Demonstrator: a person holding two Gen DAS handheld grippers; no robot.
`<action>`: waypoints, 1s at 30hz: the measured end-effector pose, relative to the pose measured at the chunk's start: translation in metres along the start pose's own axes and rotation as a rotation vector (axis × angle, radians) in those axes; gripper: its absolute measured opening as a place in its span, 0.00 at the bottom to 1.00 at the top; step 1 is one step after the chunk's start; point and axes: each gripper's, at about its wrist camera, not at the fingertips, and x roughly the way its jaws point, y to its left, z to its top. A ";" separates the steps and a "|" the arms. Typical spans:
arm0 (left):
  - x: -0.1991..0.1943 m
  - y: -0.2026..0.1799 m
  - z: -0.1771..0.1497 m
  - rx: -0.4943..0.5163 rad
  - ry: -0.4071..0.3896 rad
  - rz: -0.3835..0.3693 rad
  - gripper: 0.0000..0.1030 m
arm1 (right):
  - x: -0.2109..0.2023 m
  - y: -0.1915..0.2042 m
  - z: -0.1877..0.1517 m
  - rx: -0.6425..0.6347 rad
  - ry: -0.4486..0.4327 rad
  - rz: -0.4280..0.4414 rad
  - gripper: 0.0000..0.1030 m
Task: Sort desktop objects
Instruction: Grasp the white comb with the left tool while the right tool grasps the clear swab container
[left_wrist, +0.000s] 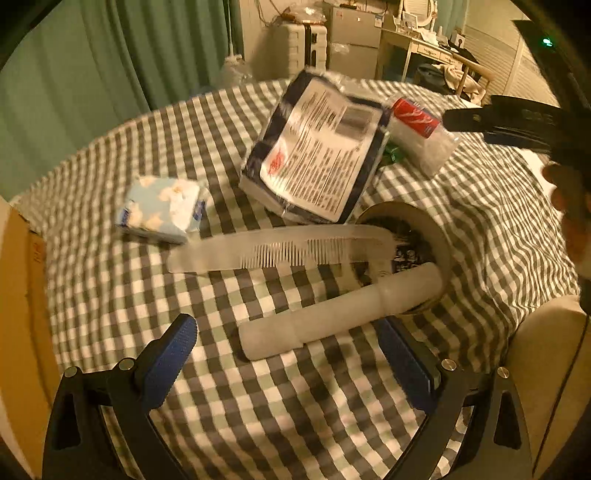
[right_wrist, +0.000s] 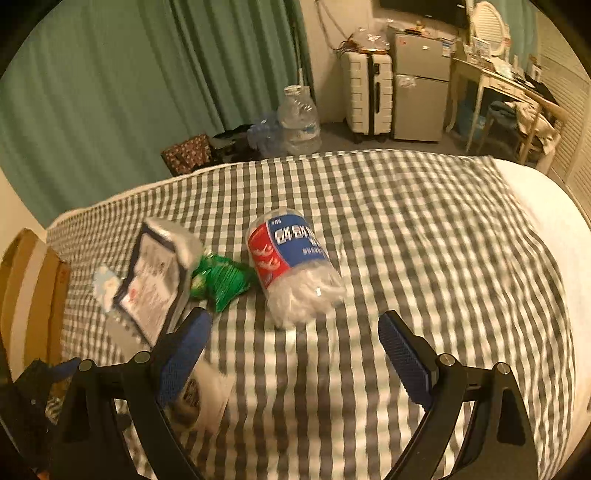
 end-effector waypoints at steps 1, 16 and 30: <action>0.004 0.002 0.001 -0.003 0.009 -0.020 0.98 | 0.007 0.002 0.003 -0.018 0.007 -0.008 0.90; 0.017 -0.019 0.000 0.211 0.033 -0.101 0.48 | 0.078 0.003 0.011 -0.083 0.125 0.016 0.65; 0.007 -0.056 -0.015 0.247 0.113 -0.050 0.06 | 0.007 -0.006 -0.049 0.028 0.138 0.082 0.65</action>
